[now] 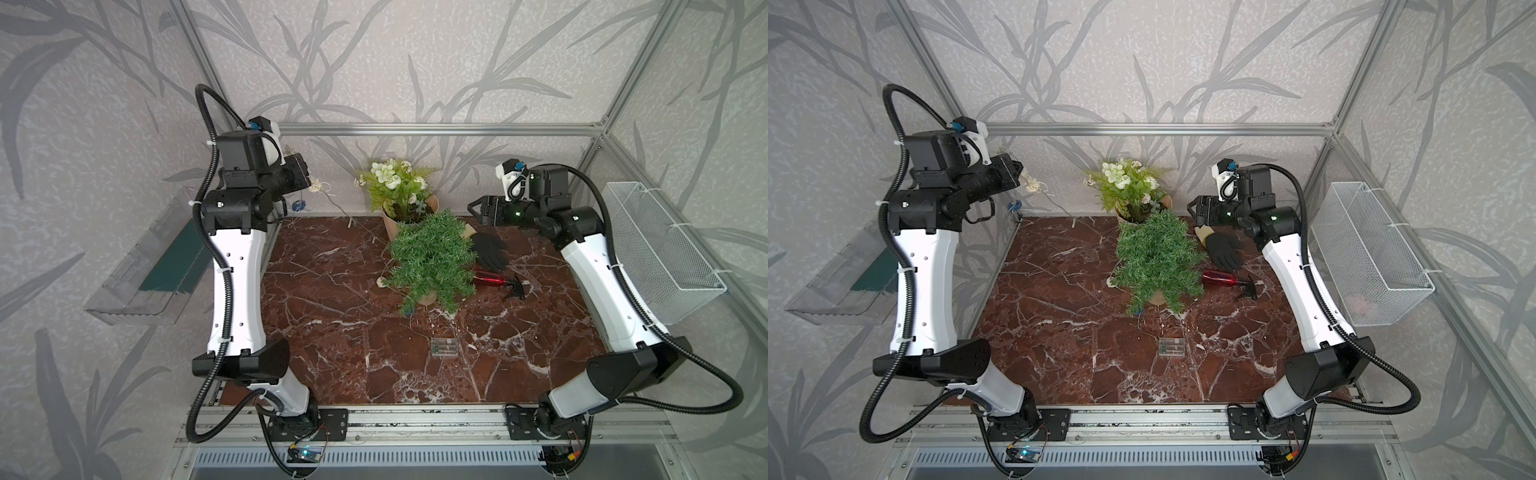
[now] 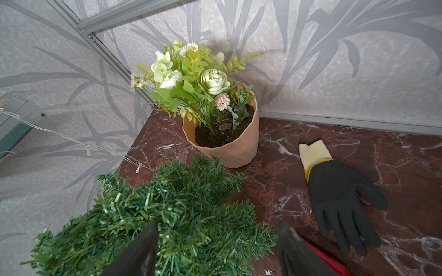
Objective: Remove string lights from the small christmas tree
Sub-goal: Place the light string at the center of the board, then pick up the light string from the Christmas tree.
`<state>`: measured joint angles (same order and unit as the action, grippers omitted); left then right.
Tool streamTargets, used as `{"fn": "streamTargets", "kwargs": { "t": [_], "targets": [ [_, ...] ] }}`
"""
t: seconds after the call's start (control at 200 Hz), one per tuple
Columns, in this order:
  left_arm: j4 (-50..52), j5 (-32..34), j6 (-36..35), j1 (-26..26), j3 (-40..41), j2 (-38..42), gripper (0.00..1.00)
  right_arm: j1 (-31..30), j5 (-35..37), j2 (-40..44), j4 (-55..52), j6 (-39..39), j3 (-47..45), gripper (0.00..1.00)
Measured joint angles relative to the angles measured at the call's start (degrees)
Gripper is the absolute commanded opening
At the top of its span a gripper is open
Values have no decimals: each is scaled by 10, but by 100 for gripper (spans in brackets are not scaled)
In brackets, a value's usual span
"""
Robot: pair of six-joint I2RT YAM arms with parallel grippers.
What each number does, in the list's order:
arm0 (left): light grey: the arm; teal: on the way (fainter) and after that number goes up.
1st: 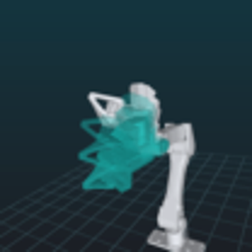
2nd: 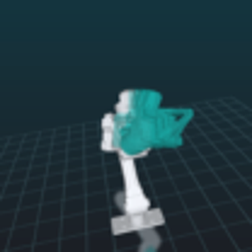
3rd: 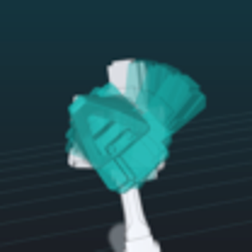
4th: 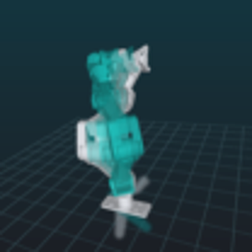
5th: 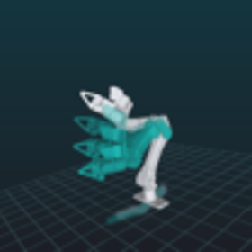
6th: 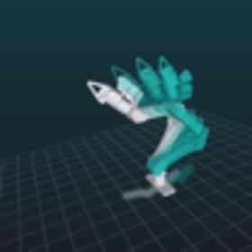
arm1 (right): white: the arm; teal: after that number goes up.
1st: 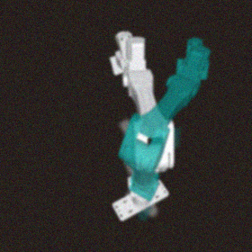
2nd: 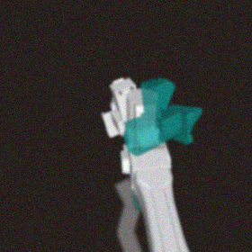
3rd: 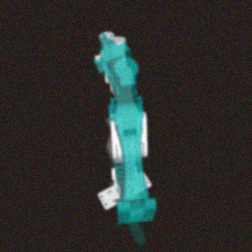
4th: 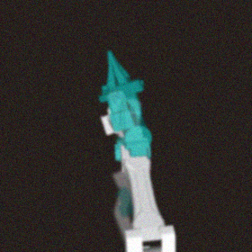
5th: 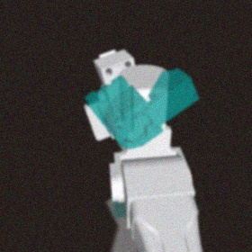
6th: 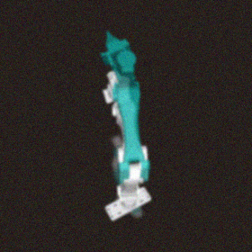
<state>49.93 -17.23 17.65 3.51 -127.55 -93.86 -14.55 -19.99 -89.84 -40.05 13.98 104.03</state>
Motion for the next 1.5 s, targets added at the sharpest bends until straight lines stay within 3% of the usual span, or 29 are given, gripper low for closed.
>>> {"fn": "streamTargets", "kwargs": {
  "t": [0.3,0.61,0.795,0.83,0.885,0.92,0.955,1.145,1.395,1.5],
  "targets": [
    [-117,-28,32,0,205,-17,0,0,4,16,1,1,-32,76],
    [-234,-9,59,0,219,-135,0,4,21,33,-13,-9,-39,76],
    [-276,17,65,0,294,-176,0,8,36,47,-25,-18,-62,76],
    [-277,20,66,0,311,-179,14,9,37,47,-26,-18,-66,76],
    [-276,24,66,0,337,-180,51,9,39,48,-28,-18,-71,76],
    [-275,26,68,0,349,-180,82,9,40,49,-28,-18,-75,76],
    [-274,29,70,0,357,-180,98,9,41,50,-29,-18,-79,76],
    [-247,46,82,0,406,-135,99,9,41,59,-28,-16,-111,76],
    [-235,33,88,-6,497,18,99,9,41,78,-21,-8,-152,75],
    [-242,20,90,-30,547,74,90,9,42,81,-18,-6,-154,75]
  ]
}}
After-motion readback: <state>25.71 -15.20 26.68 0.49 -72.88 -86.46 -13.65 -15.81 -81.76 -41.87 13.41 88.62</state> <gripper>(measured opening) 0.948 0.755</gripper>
